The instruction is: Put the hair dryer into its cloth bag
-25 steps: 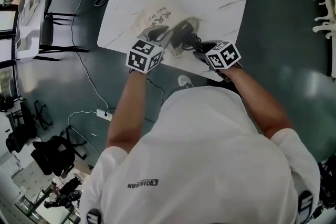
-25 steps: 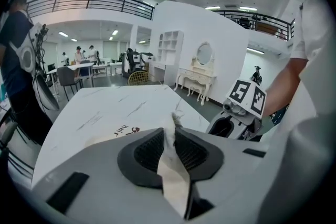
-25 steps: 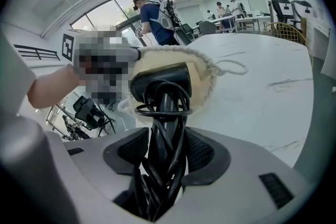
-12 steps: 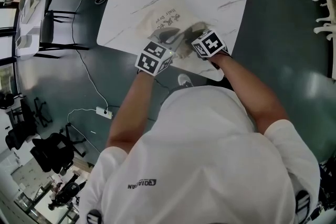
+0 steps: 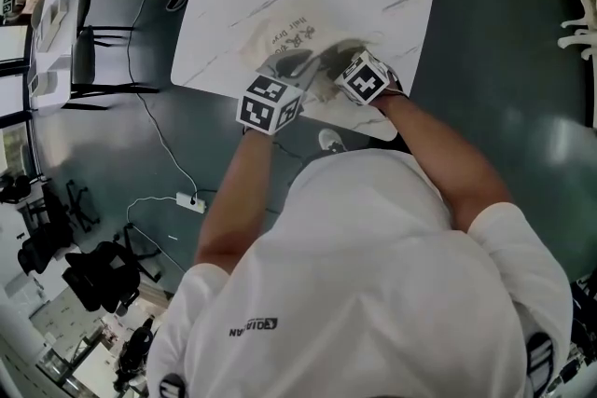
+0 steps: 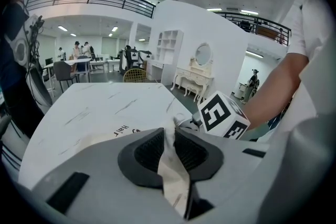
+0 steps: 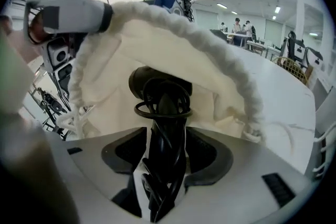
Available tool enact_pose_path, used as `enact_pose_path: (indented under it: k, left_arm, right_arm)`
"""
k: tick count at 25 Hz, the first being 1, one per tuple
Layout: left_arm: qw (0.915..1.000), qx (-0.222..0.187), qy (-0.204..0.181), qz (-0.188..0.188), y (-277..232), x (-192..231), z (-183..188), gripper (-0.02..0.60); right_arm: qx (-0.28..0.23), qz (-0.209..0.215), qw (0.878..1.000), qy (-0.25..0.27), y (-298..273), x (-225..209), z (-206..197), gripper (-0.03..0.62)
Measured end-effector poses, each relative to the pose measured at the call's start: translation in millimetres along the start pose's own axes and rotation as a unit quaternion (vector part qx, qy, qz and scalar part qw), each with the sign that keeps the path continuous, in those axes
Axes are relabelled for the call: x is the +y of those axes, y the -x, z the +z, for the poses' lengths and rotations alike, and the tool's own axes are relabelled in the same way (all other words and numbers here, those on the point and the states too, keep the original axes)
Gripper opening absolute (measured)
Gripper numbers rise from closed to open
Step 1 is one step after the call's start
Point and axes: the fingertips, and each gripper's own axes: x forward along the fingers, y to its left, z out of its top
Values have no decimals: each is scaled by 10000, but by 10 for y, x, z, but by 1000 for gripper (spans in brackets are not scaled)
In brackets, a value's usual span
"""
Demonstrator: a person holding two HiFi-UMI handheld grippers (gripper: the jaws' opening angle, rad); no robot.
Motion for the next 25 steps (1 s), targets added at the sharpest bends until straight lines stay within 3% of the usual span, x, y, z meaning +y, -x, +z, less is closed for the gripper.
enact_pose_path:
  k: [5, 9, 14, 19, 21, 25]
  left_arm:
    - [10000, 7, 10, 11, -6, 19, -8, 84]
    - [10000, 25, -33, -26, 21, 28, -26, 84]
    - [10000, 31, 13, -39, 16, 24, -77, 84]
    - [10000, 57, -26, -35, 10, -2, -68, 84]
    - [10000, 63, -35, -23, 18, -14, -55, 84]
    - [10000, 52, -9, -56, 17, -44, -29, 84]
  right_arm:
    - [-500, 51, 9987, 128, 380, 65, 19, 276]
    - [-97, -21, 9997, 219, 617, 117, -447, 268]
    - [76, -188, 9998, -79, 664, 85, -801, 256]
    - [125, -345, 9992, -181, 677, 10, -856, 217]
    - [189, -364, 9991, -55, 681, -7, -851, 167]
    - [226, -275, 9993, 106, 699, 7, -812, 156]
